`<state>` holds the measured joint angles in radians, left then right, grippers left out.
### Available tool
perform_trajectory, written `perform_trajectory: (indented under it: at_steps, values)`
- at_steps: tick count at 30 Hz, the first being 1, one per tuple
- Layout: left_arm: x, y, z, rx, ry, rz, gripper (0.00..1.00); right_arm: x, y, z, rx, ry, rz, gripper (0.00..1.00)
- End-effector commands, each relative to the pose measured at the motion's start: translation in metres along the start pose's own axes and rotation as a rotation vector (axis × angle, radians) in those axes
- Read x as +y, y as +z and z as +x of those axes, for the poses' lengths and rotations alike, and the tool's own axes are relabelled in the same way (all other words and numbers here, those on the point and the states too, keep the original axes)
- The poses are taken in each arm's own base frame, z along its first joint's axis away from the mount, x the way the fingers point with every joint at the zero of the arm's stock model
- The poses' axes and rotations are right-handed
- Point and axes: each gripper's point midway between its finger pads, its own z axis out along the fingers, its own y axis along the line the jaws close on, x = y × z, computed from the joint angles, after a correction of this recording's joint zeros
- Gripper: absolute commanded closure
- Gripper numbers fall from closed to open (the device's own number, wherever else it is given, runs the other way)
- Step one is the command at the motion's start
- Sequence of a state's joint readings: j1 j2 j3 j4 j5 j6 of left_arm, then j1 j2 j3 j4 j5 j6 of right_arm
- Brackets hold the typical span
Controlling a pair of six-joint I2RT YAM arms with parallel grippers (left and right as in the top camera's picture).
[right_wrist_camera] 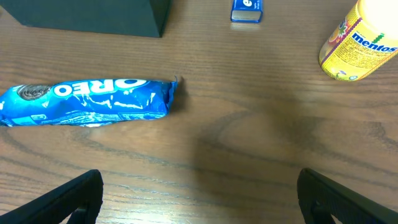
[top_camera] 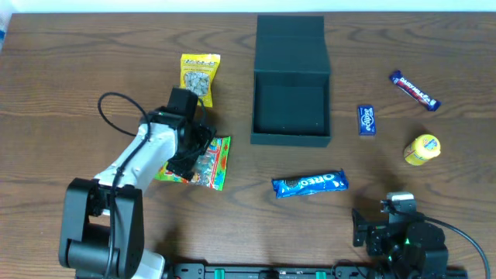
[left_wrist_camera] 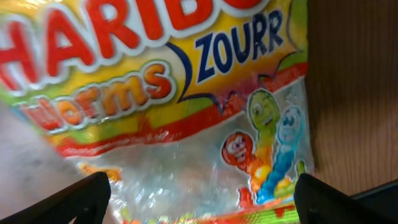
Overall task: Pack container
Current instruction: 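Lower the left gripper and pinch the Haribo bag's top edge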
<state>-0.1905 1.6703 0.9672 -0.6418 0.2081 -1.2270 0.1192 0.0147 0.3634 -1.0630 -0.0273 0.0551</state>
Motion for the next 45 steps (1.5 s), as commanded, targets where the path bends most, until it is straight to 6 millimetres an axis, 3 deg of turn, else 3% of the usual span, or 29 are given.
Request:
perform_trajectory:
  at_steps: [1, 30, 31, 37, 45]
  values:
    - [0.011, 0.010, 0.004, 0.033, -0.027, -0.012, 0.04, -0.001, 0.001, 0.003, 0.005, -0.005, 0.004, 0.01]
    - [0.040, 0.018, -0.009, -0.064, -0.105, -0.105, 0.00, -0.001, 0.001, 0.003, 0.005, -0.005, 0.004, 0.01]
    - [0.040, 0.018, -0.009, -0.064, -0.105, -0.105, 0.06, -0.001, 0.001, 0.003, 0.005, -0.005, 0.004, 0.01]
    - [0.040, 0.018, -0.008, -0.066, -0.100, -0.107, 0.19, -0.001, 0.001, 0.003, 0.005, -0.005, 0.004, 0.01]
    - [0.039, 0.019, -0.004, -0.078, -0.074, -0.112, 0.28, -0.001, 0.001, 0.003, 0.005, -0.005, 0.004, 0.01]
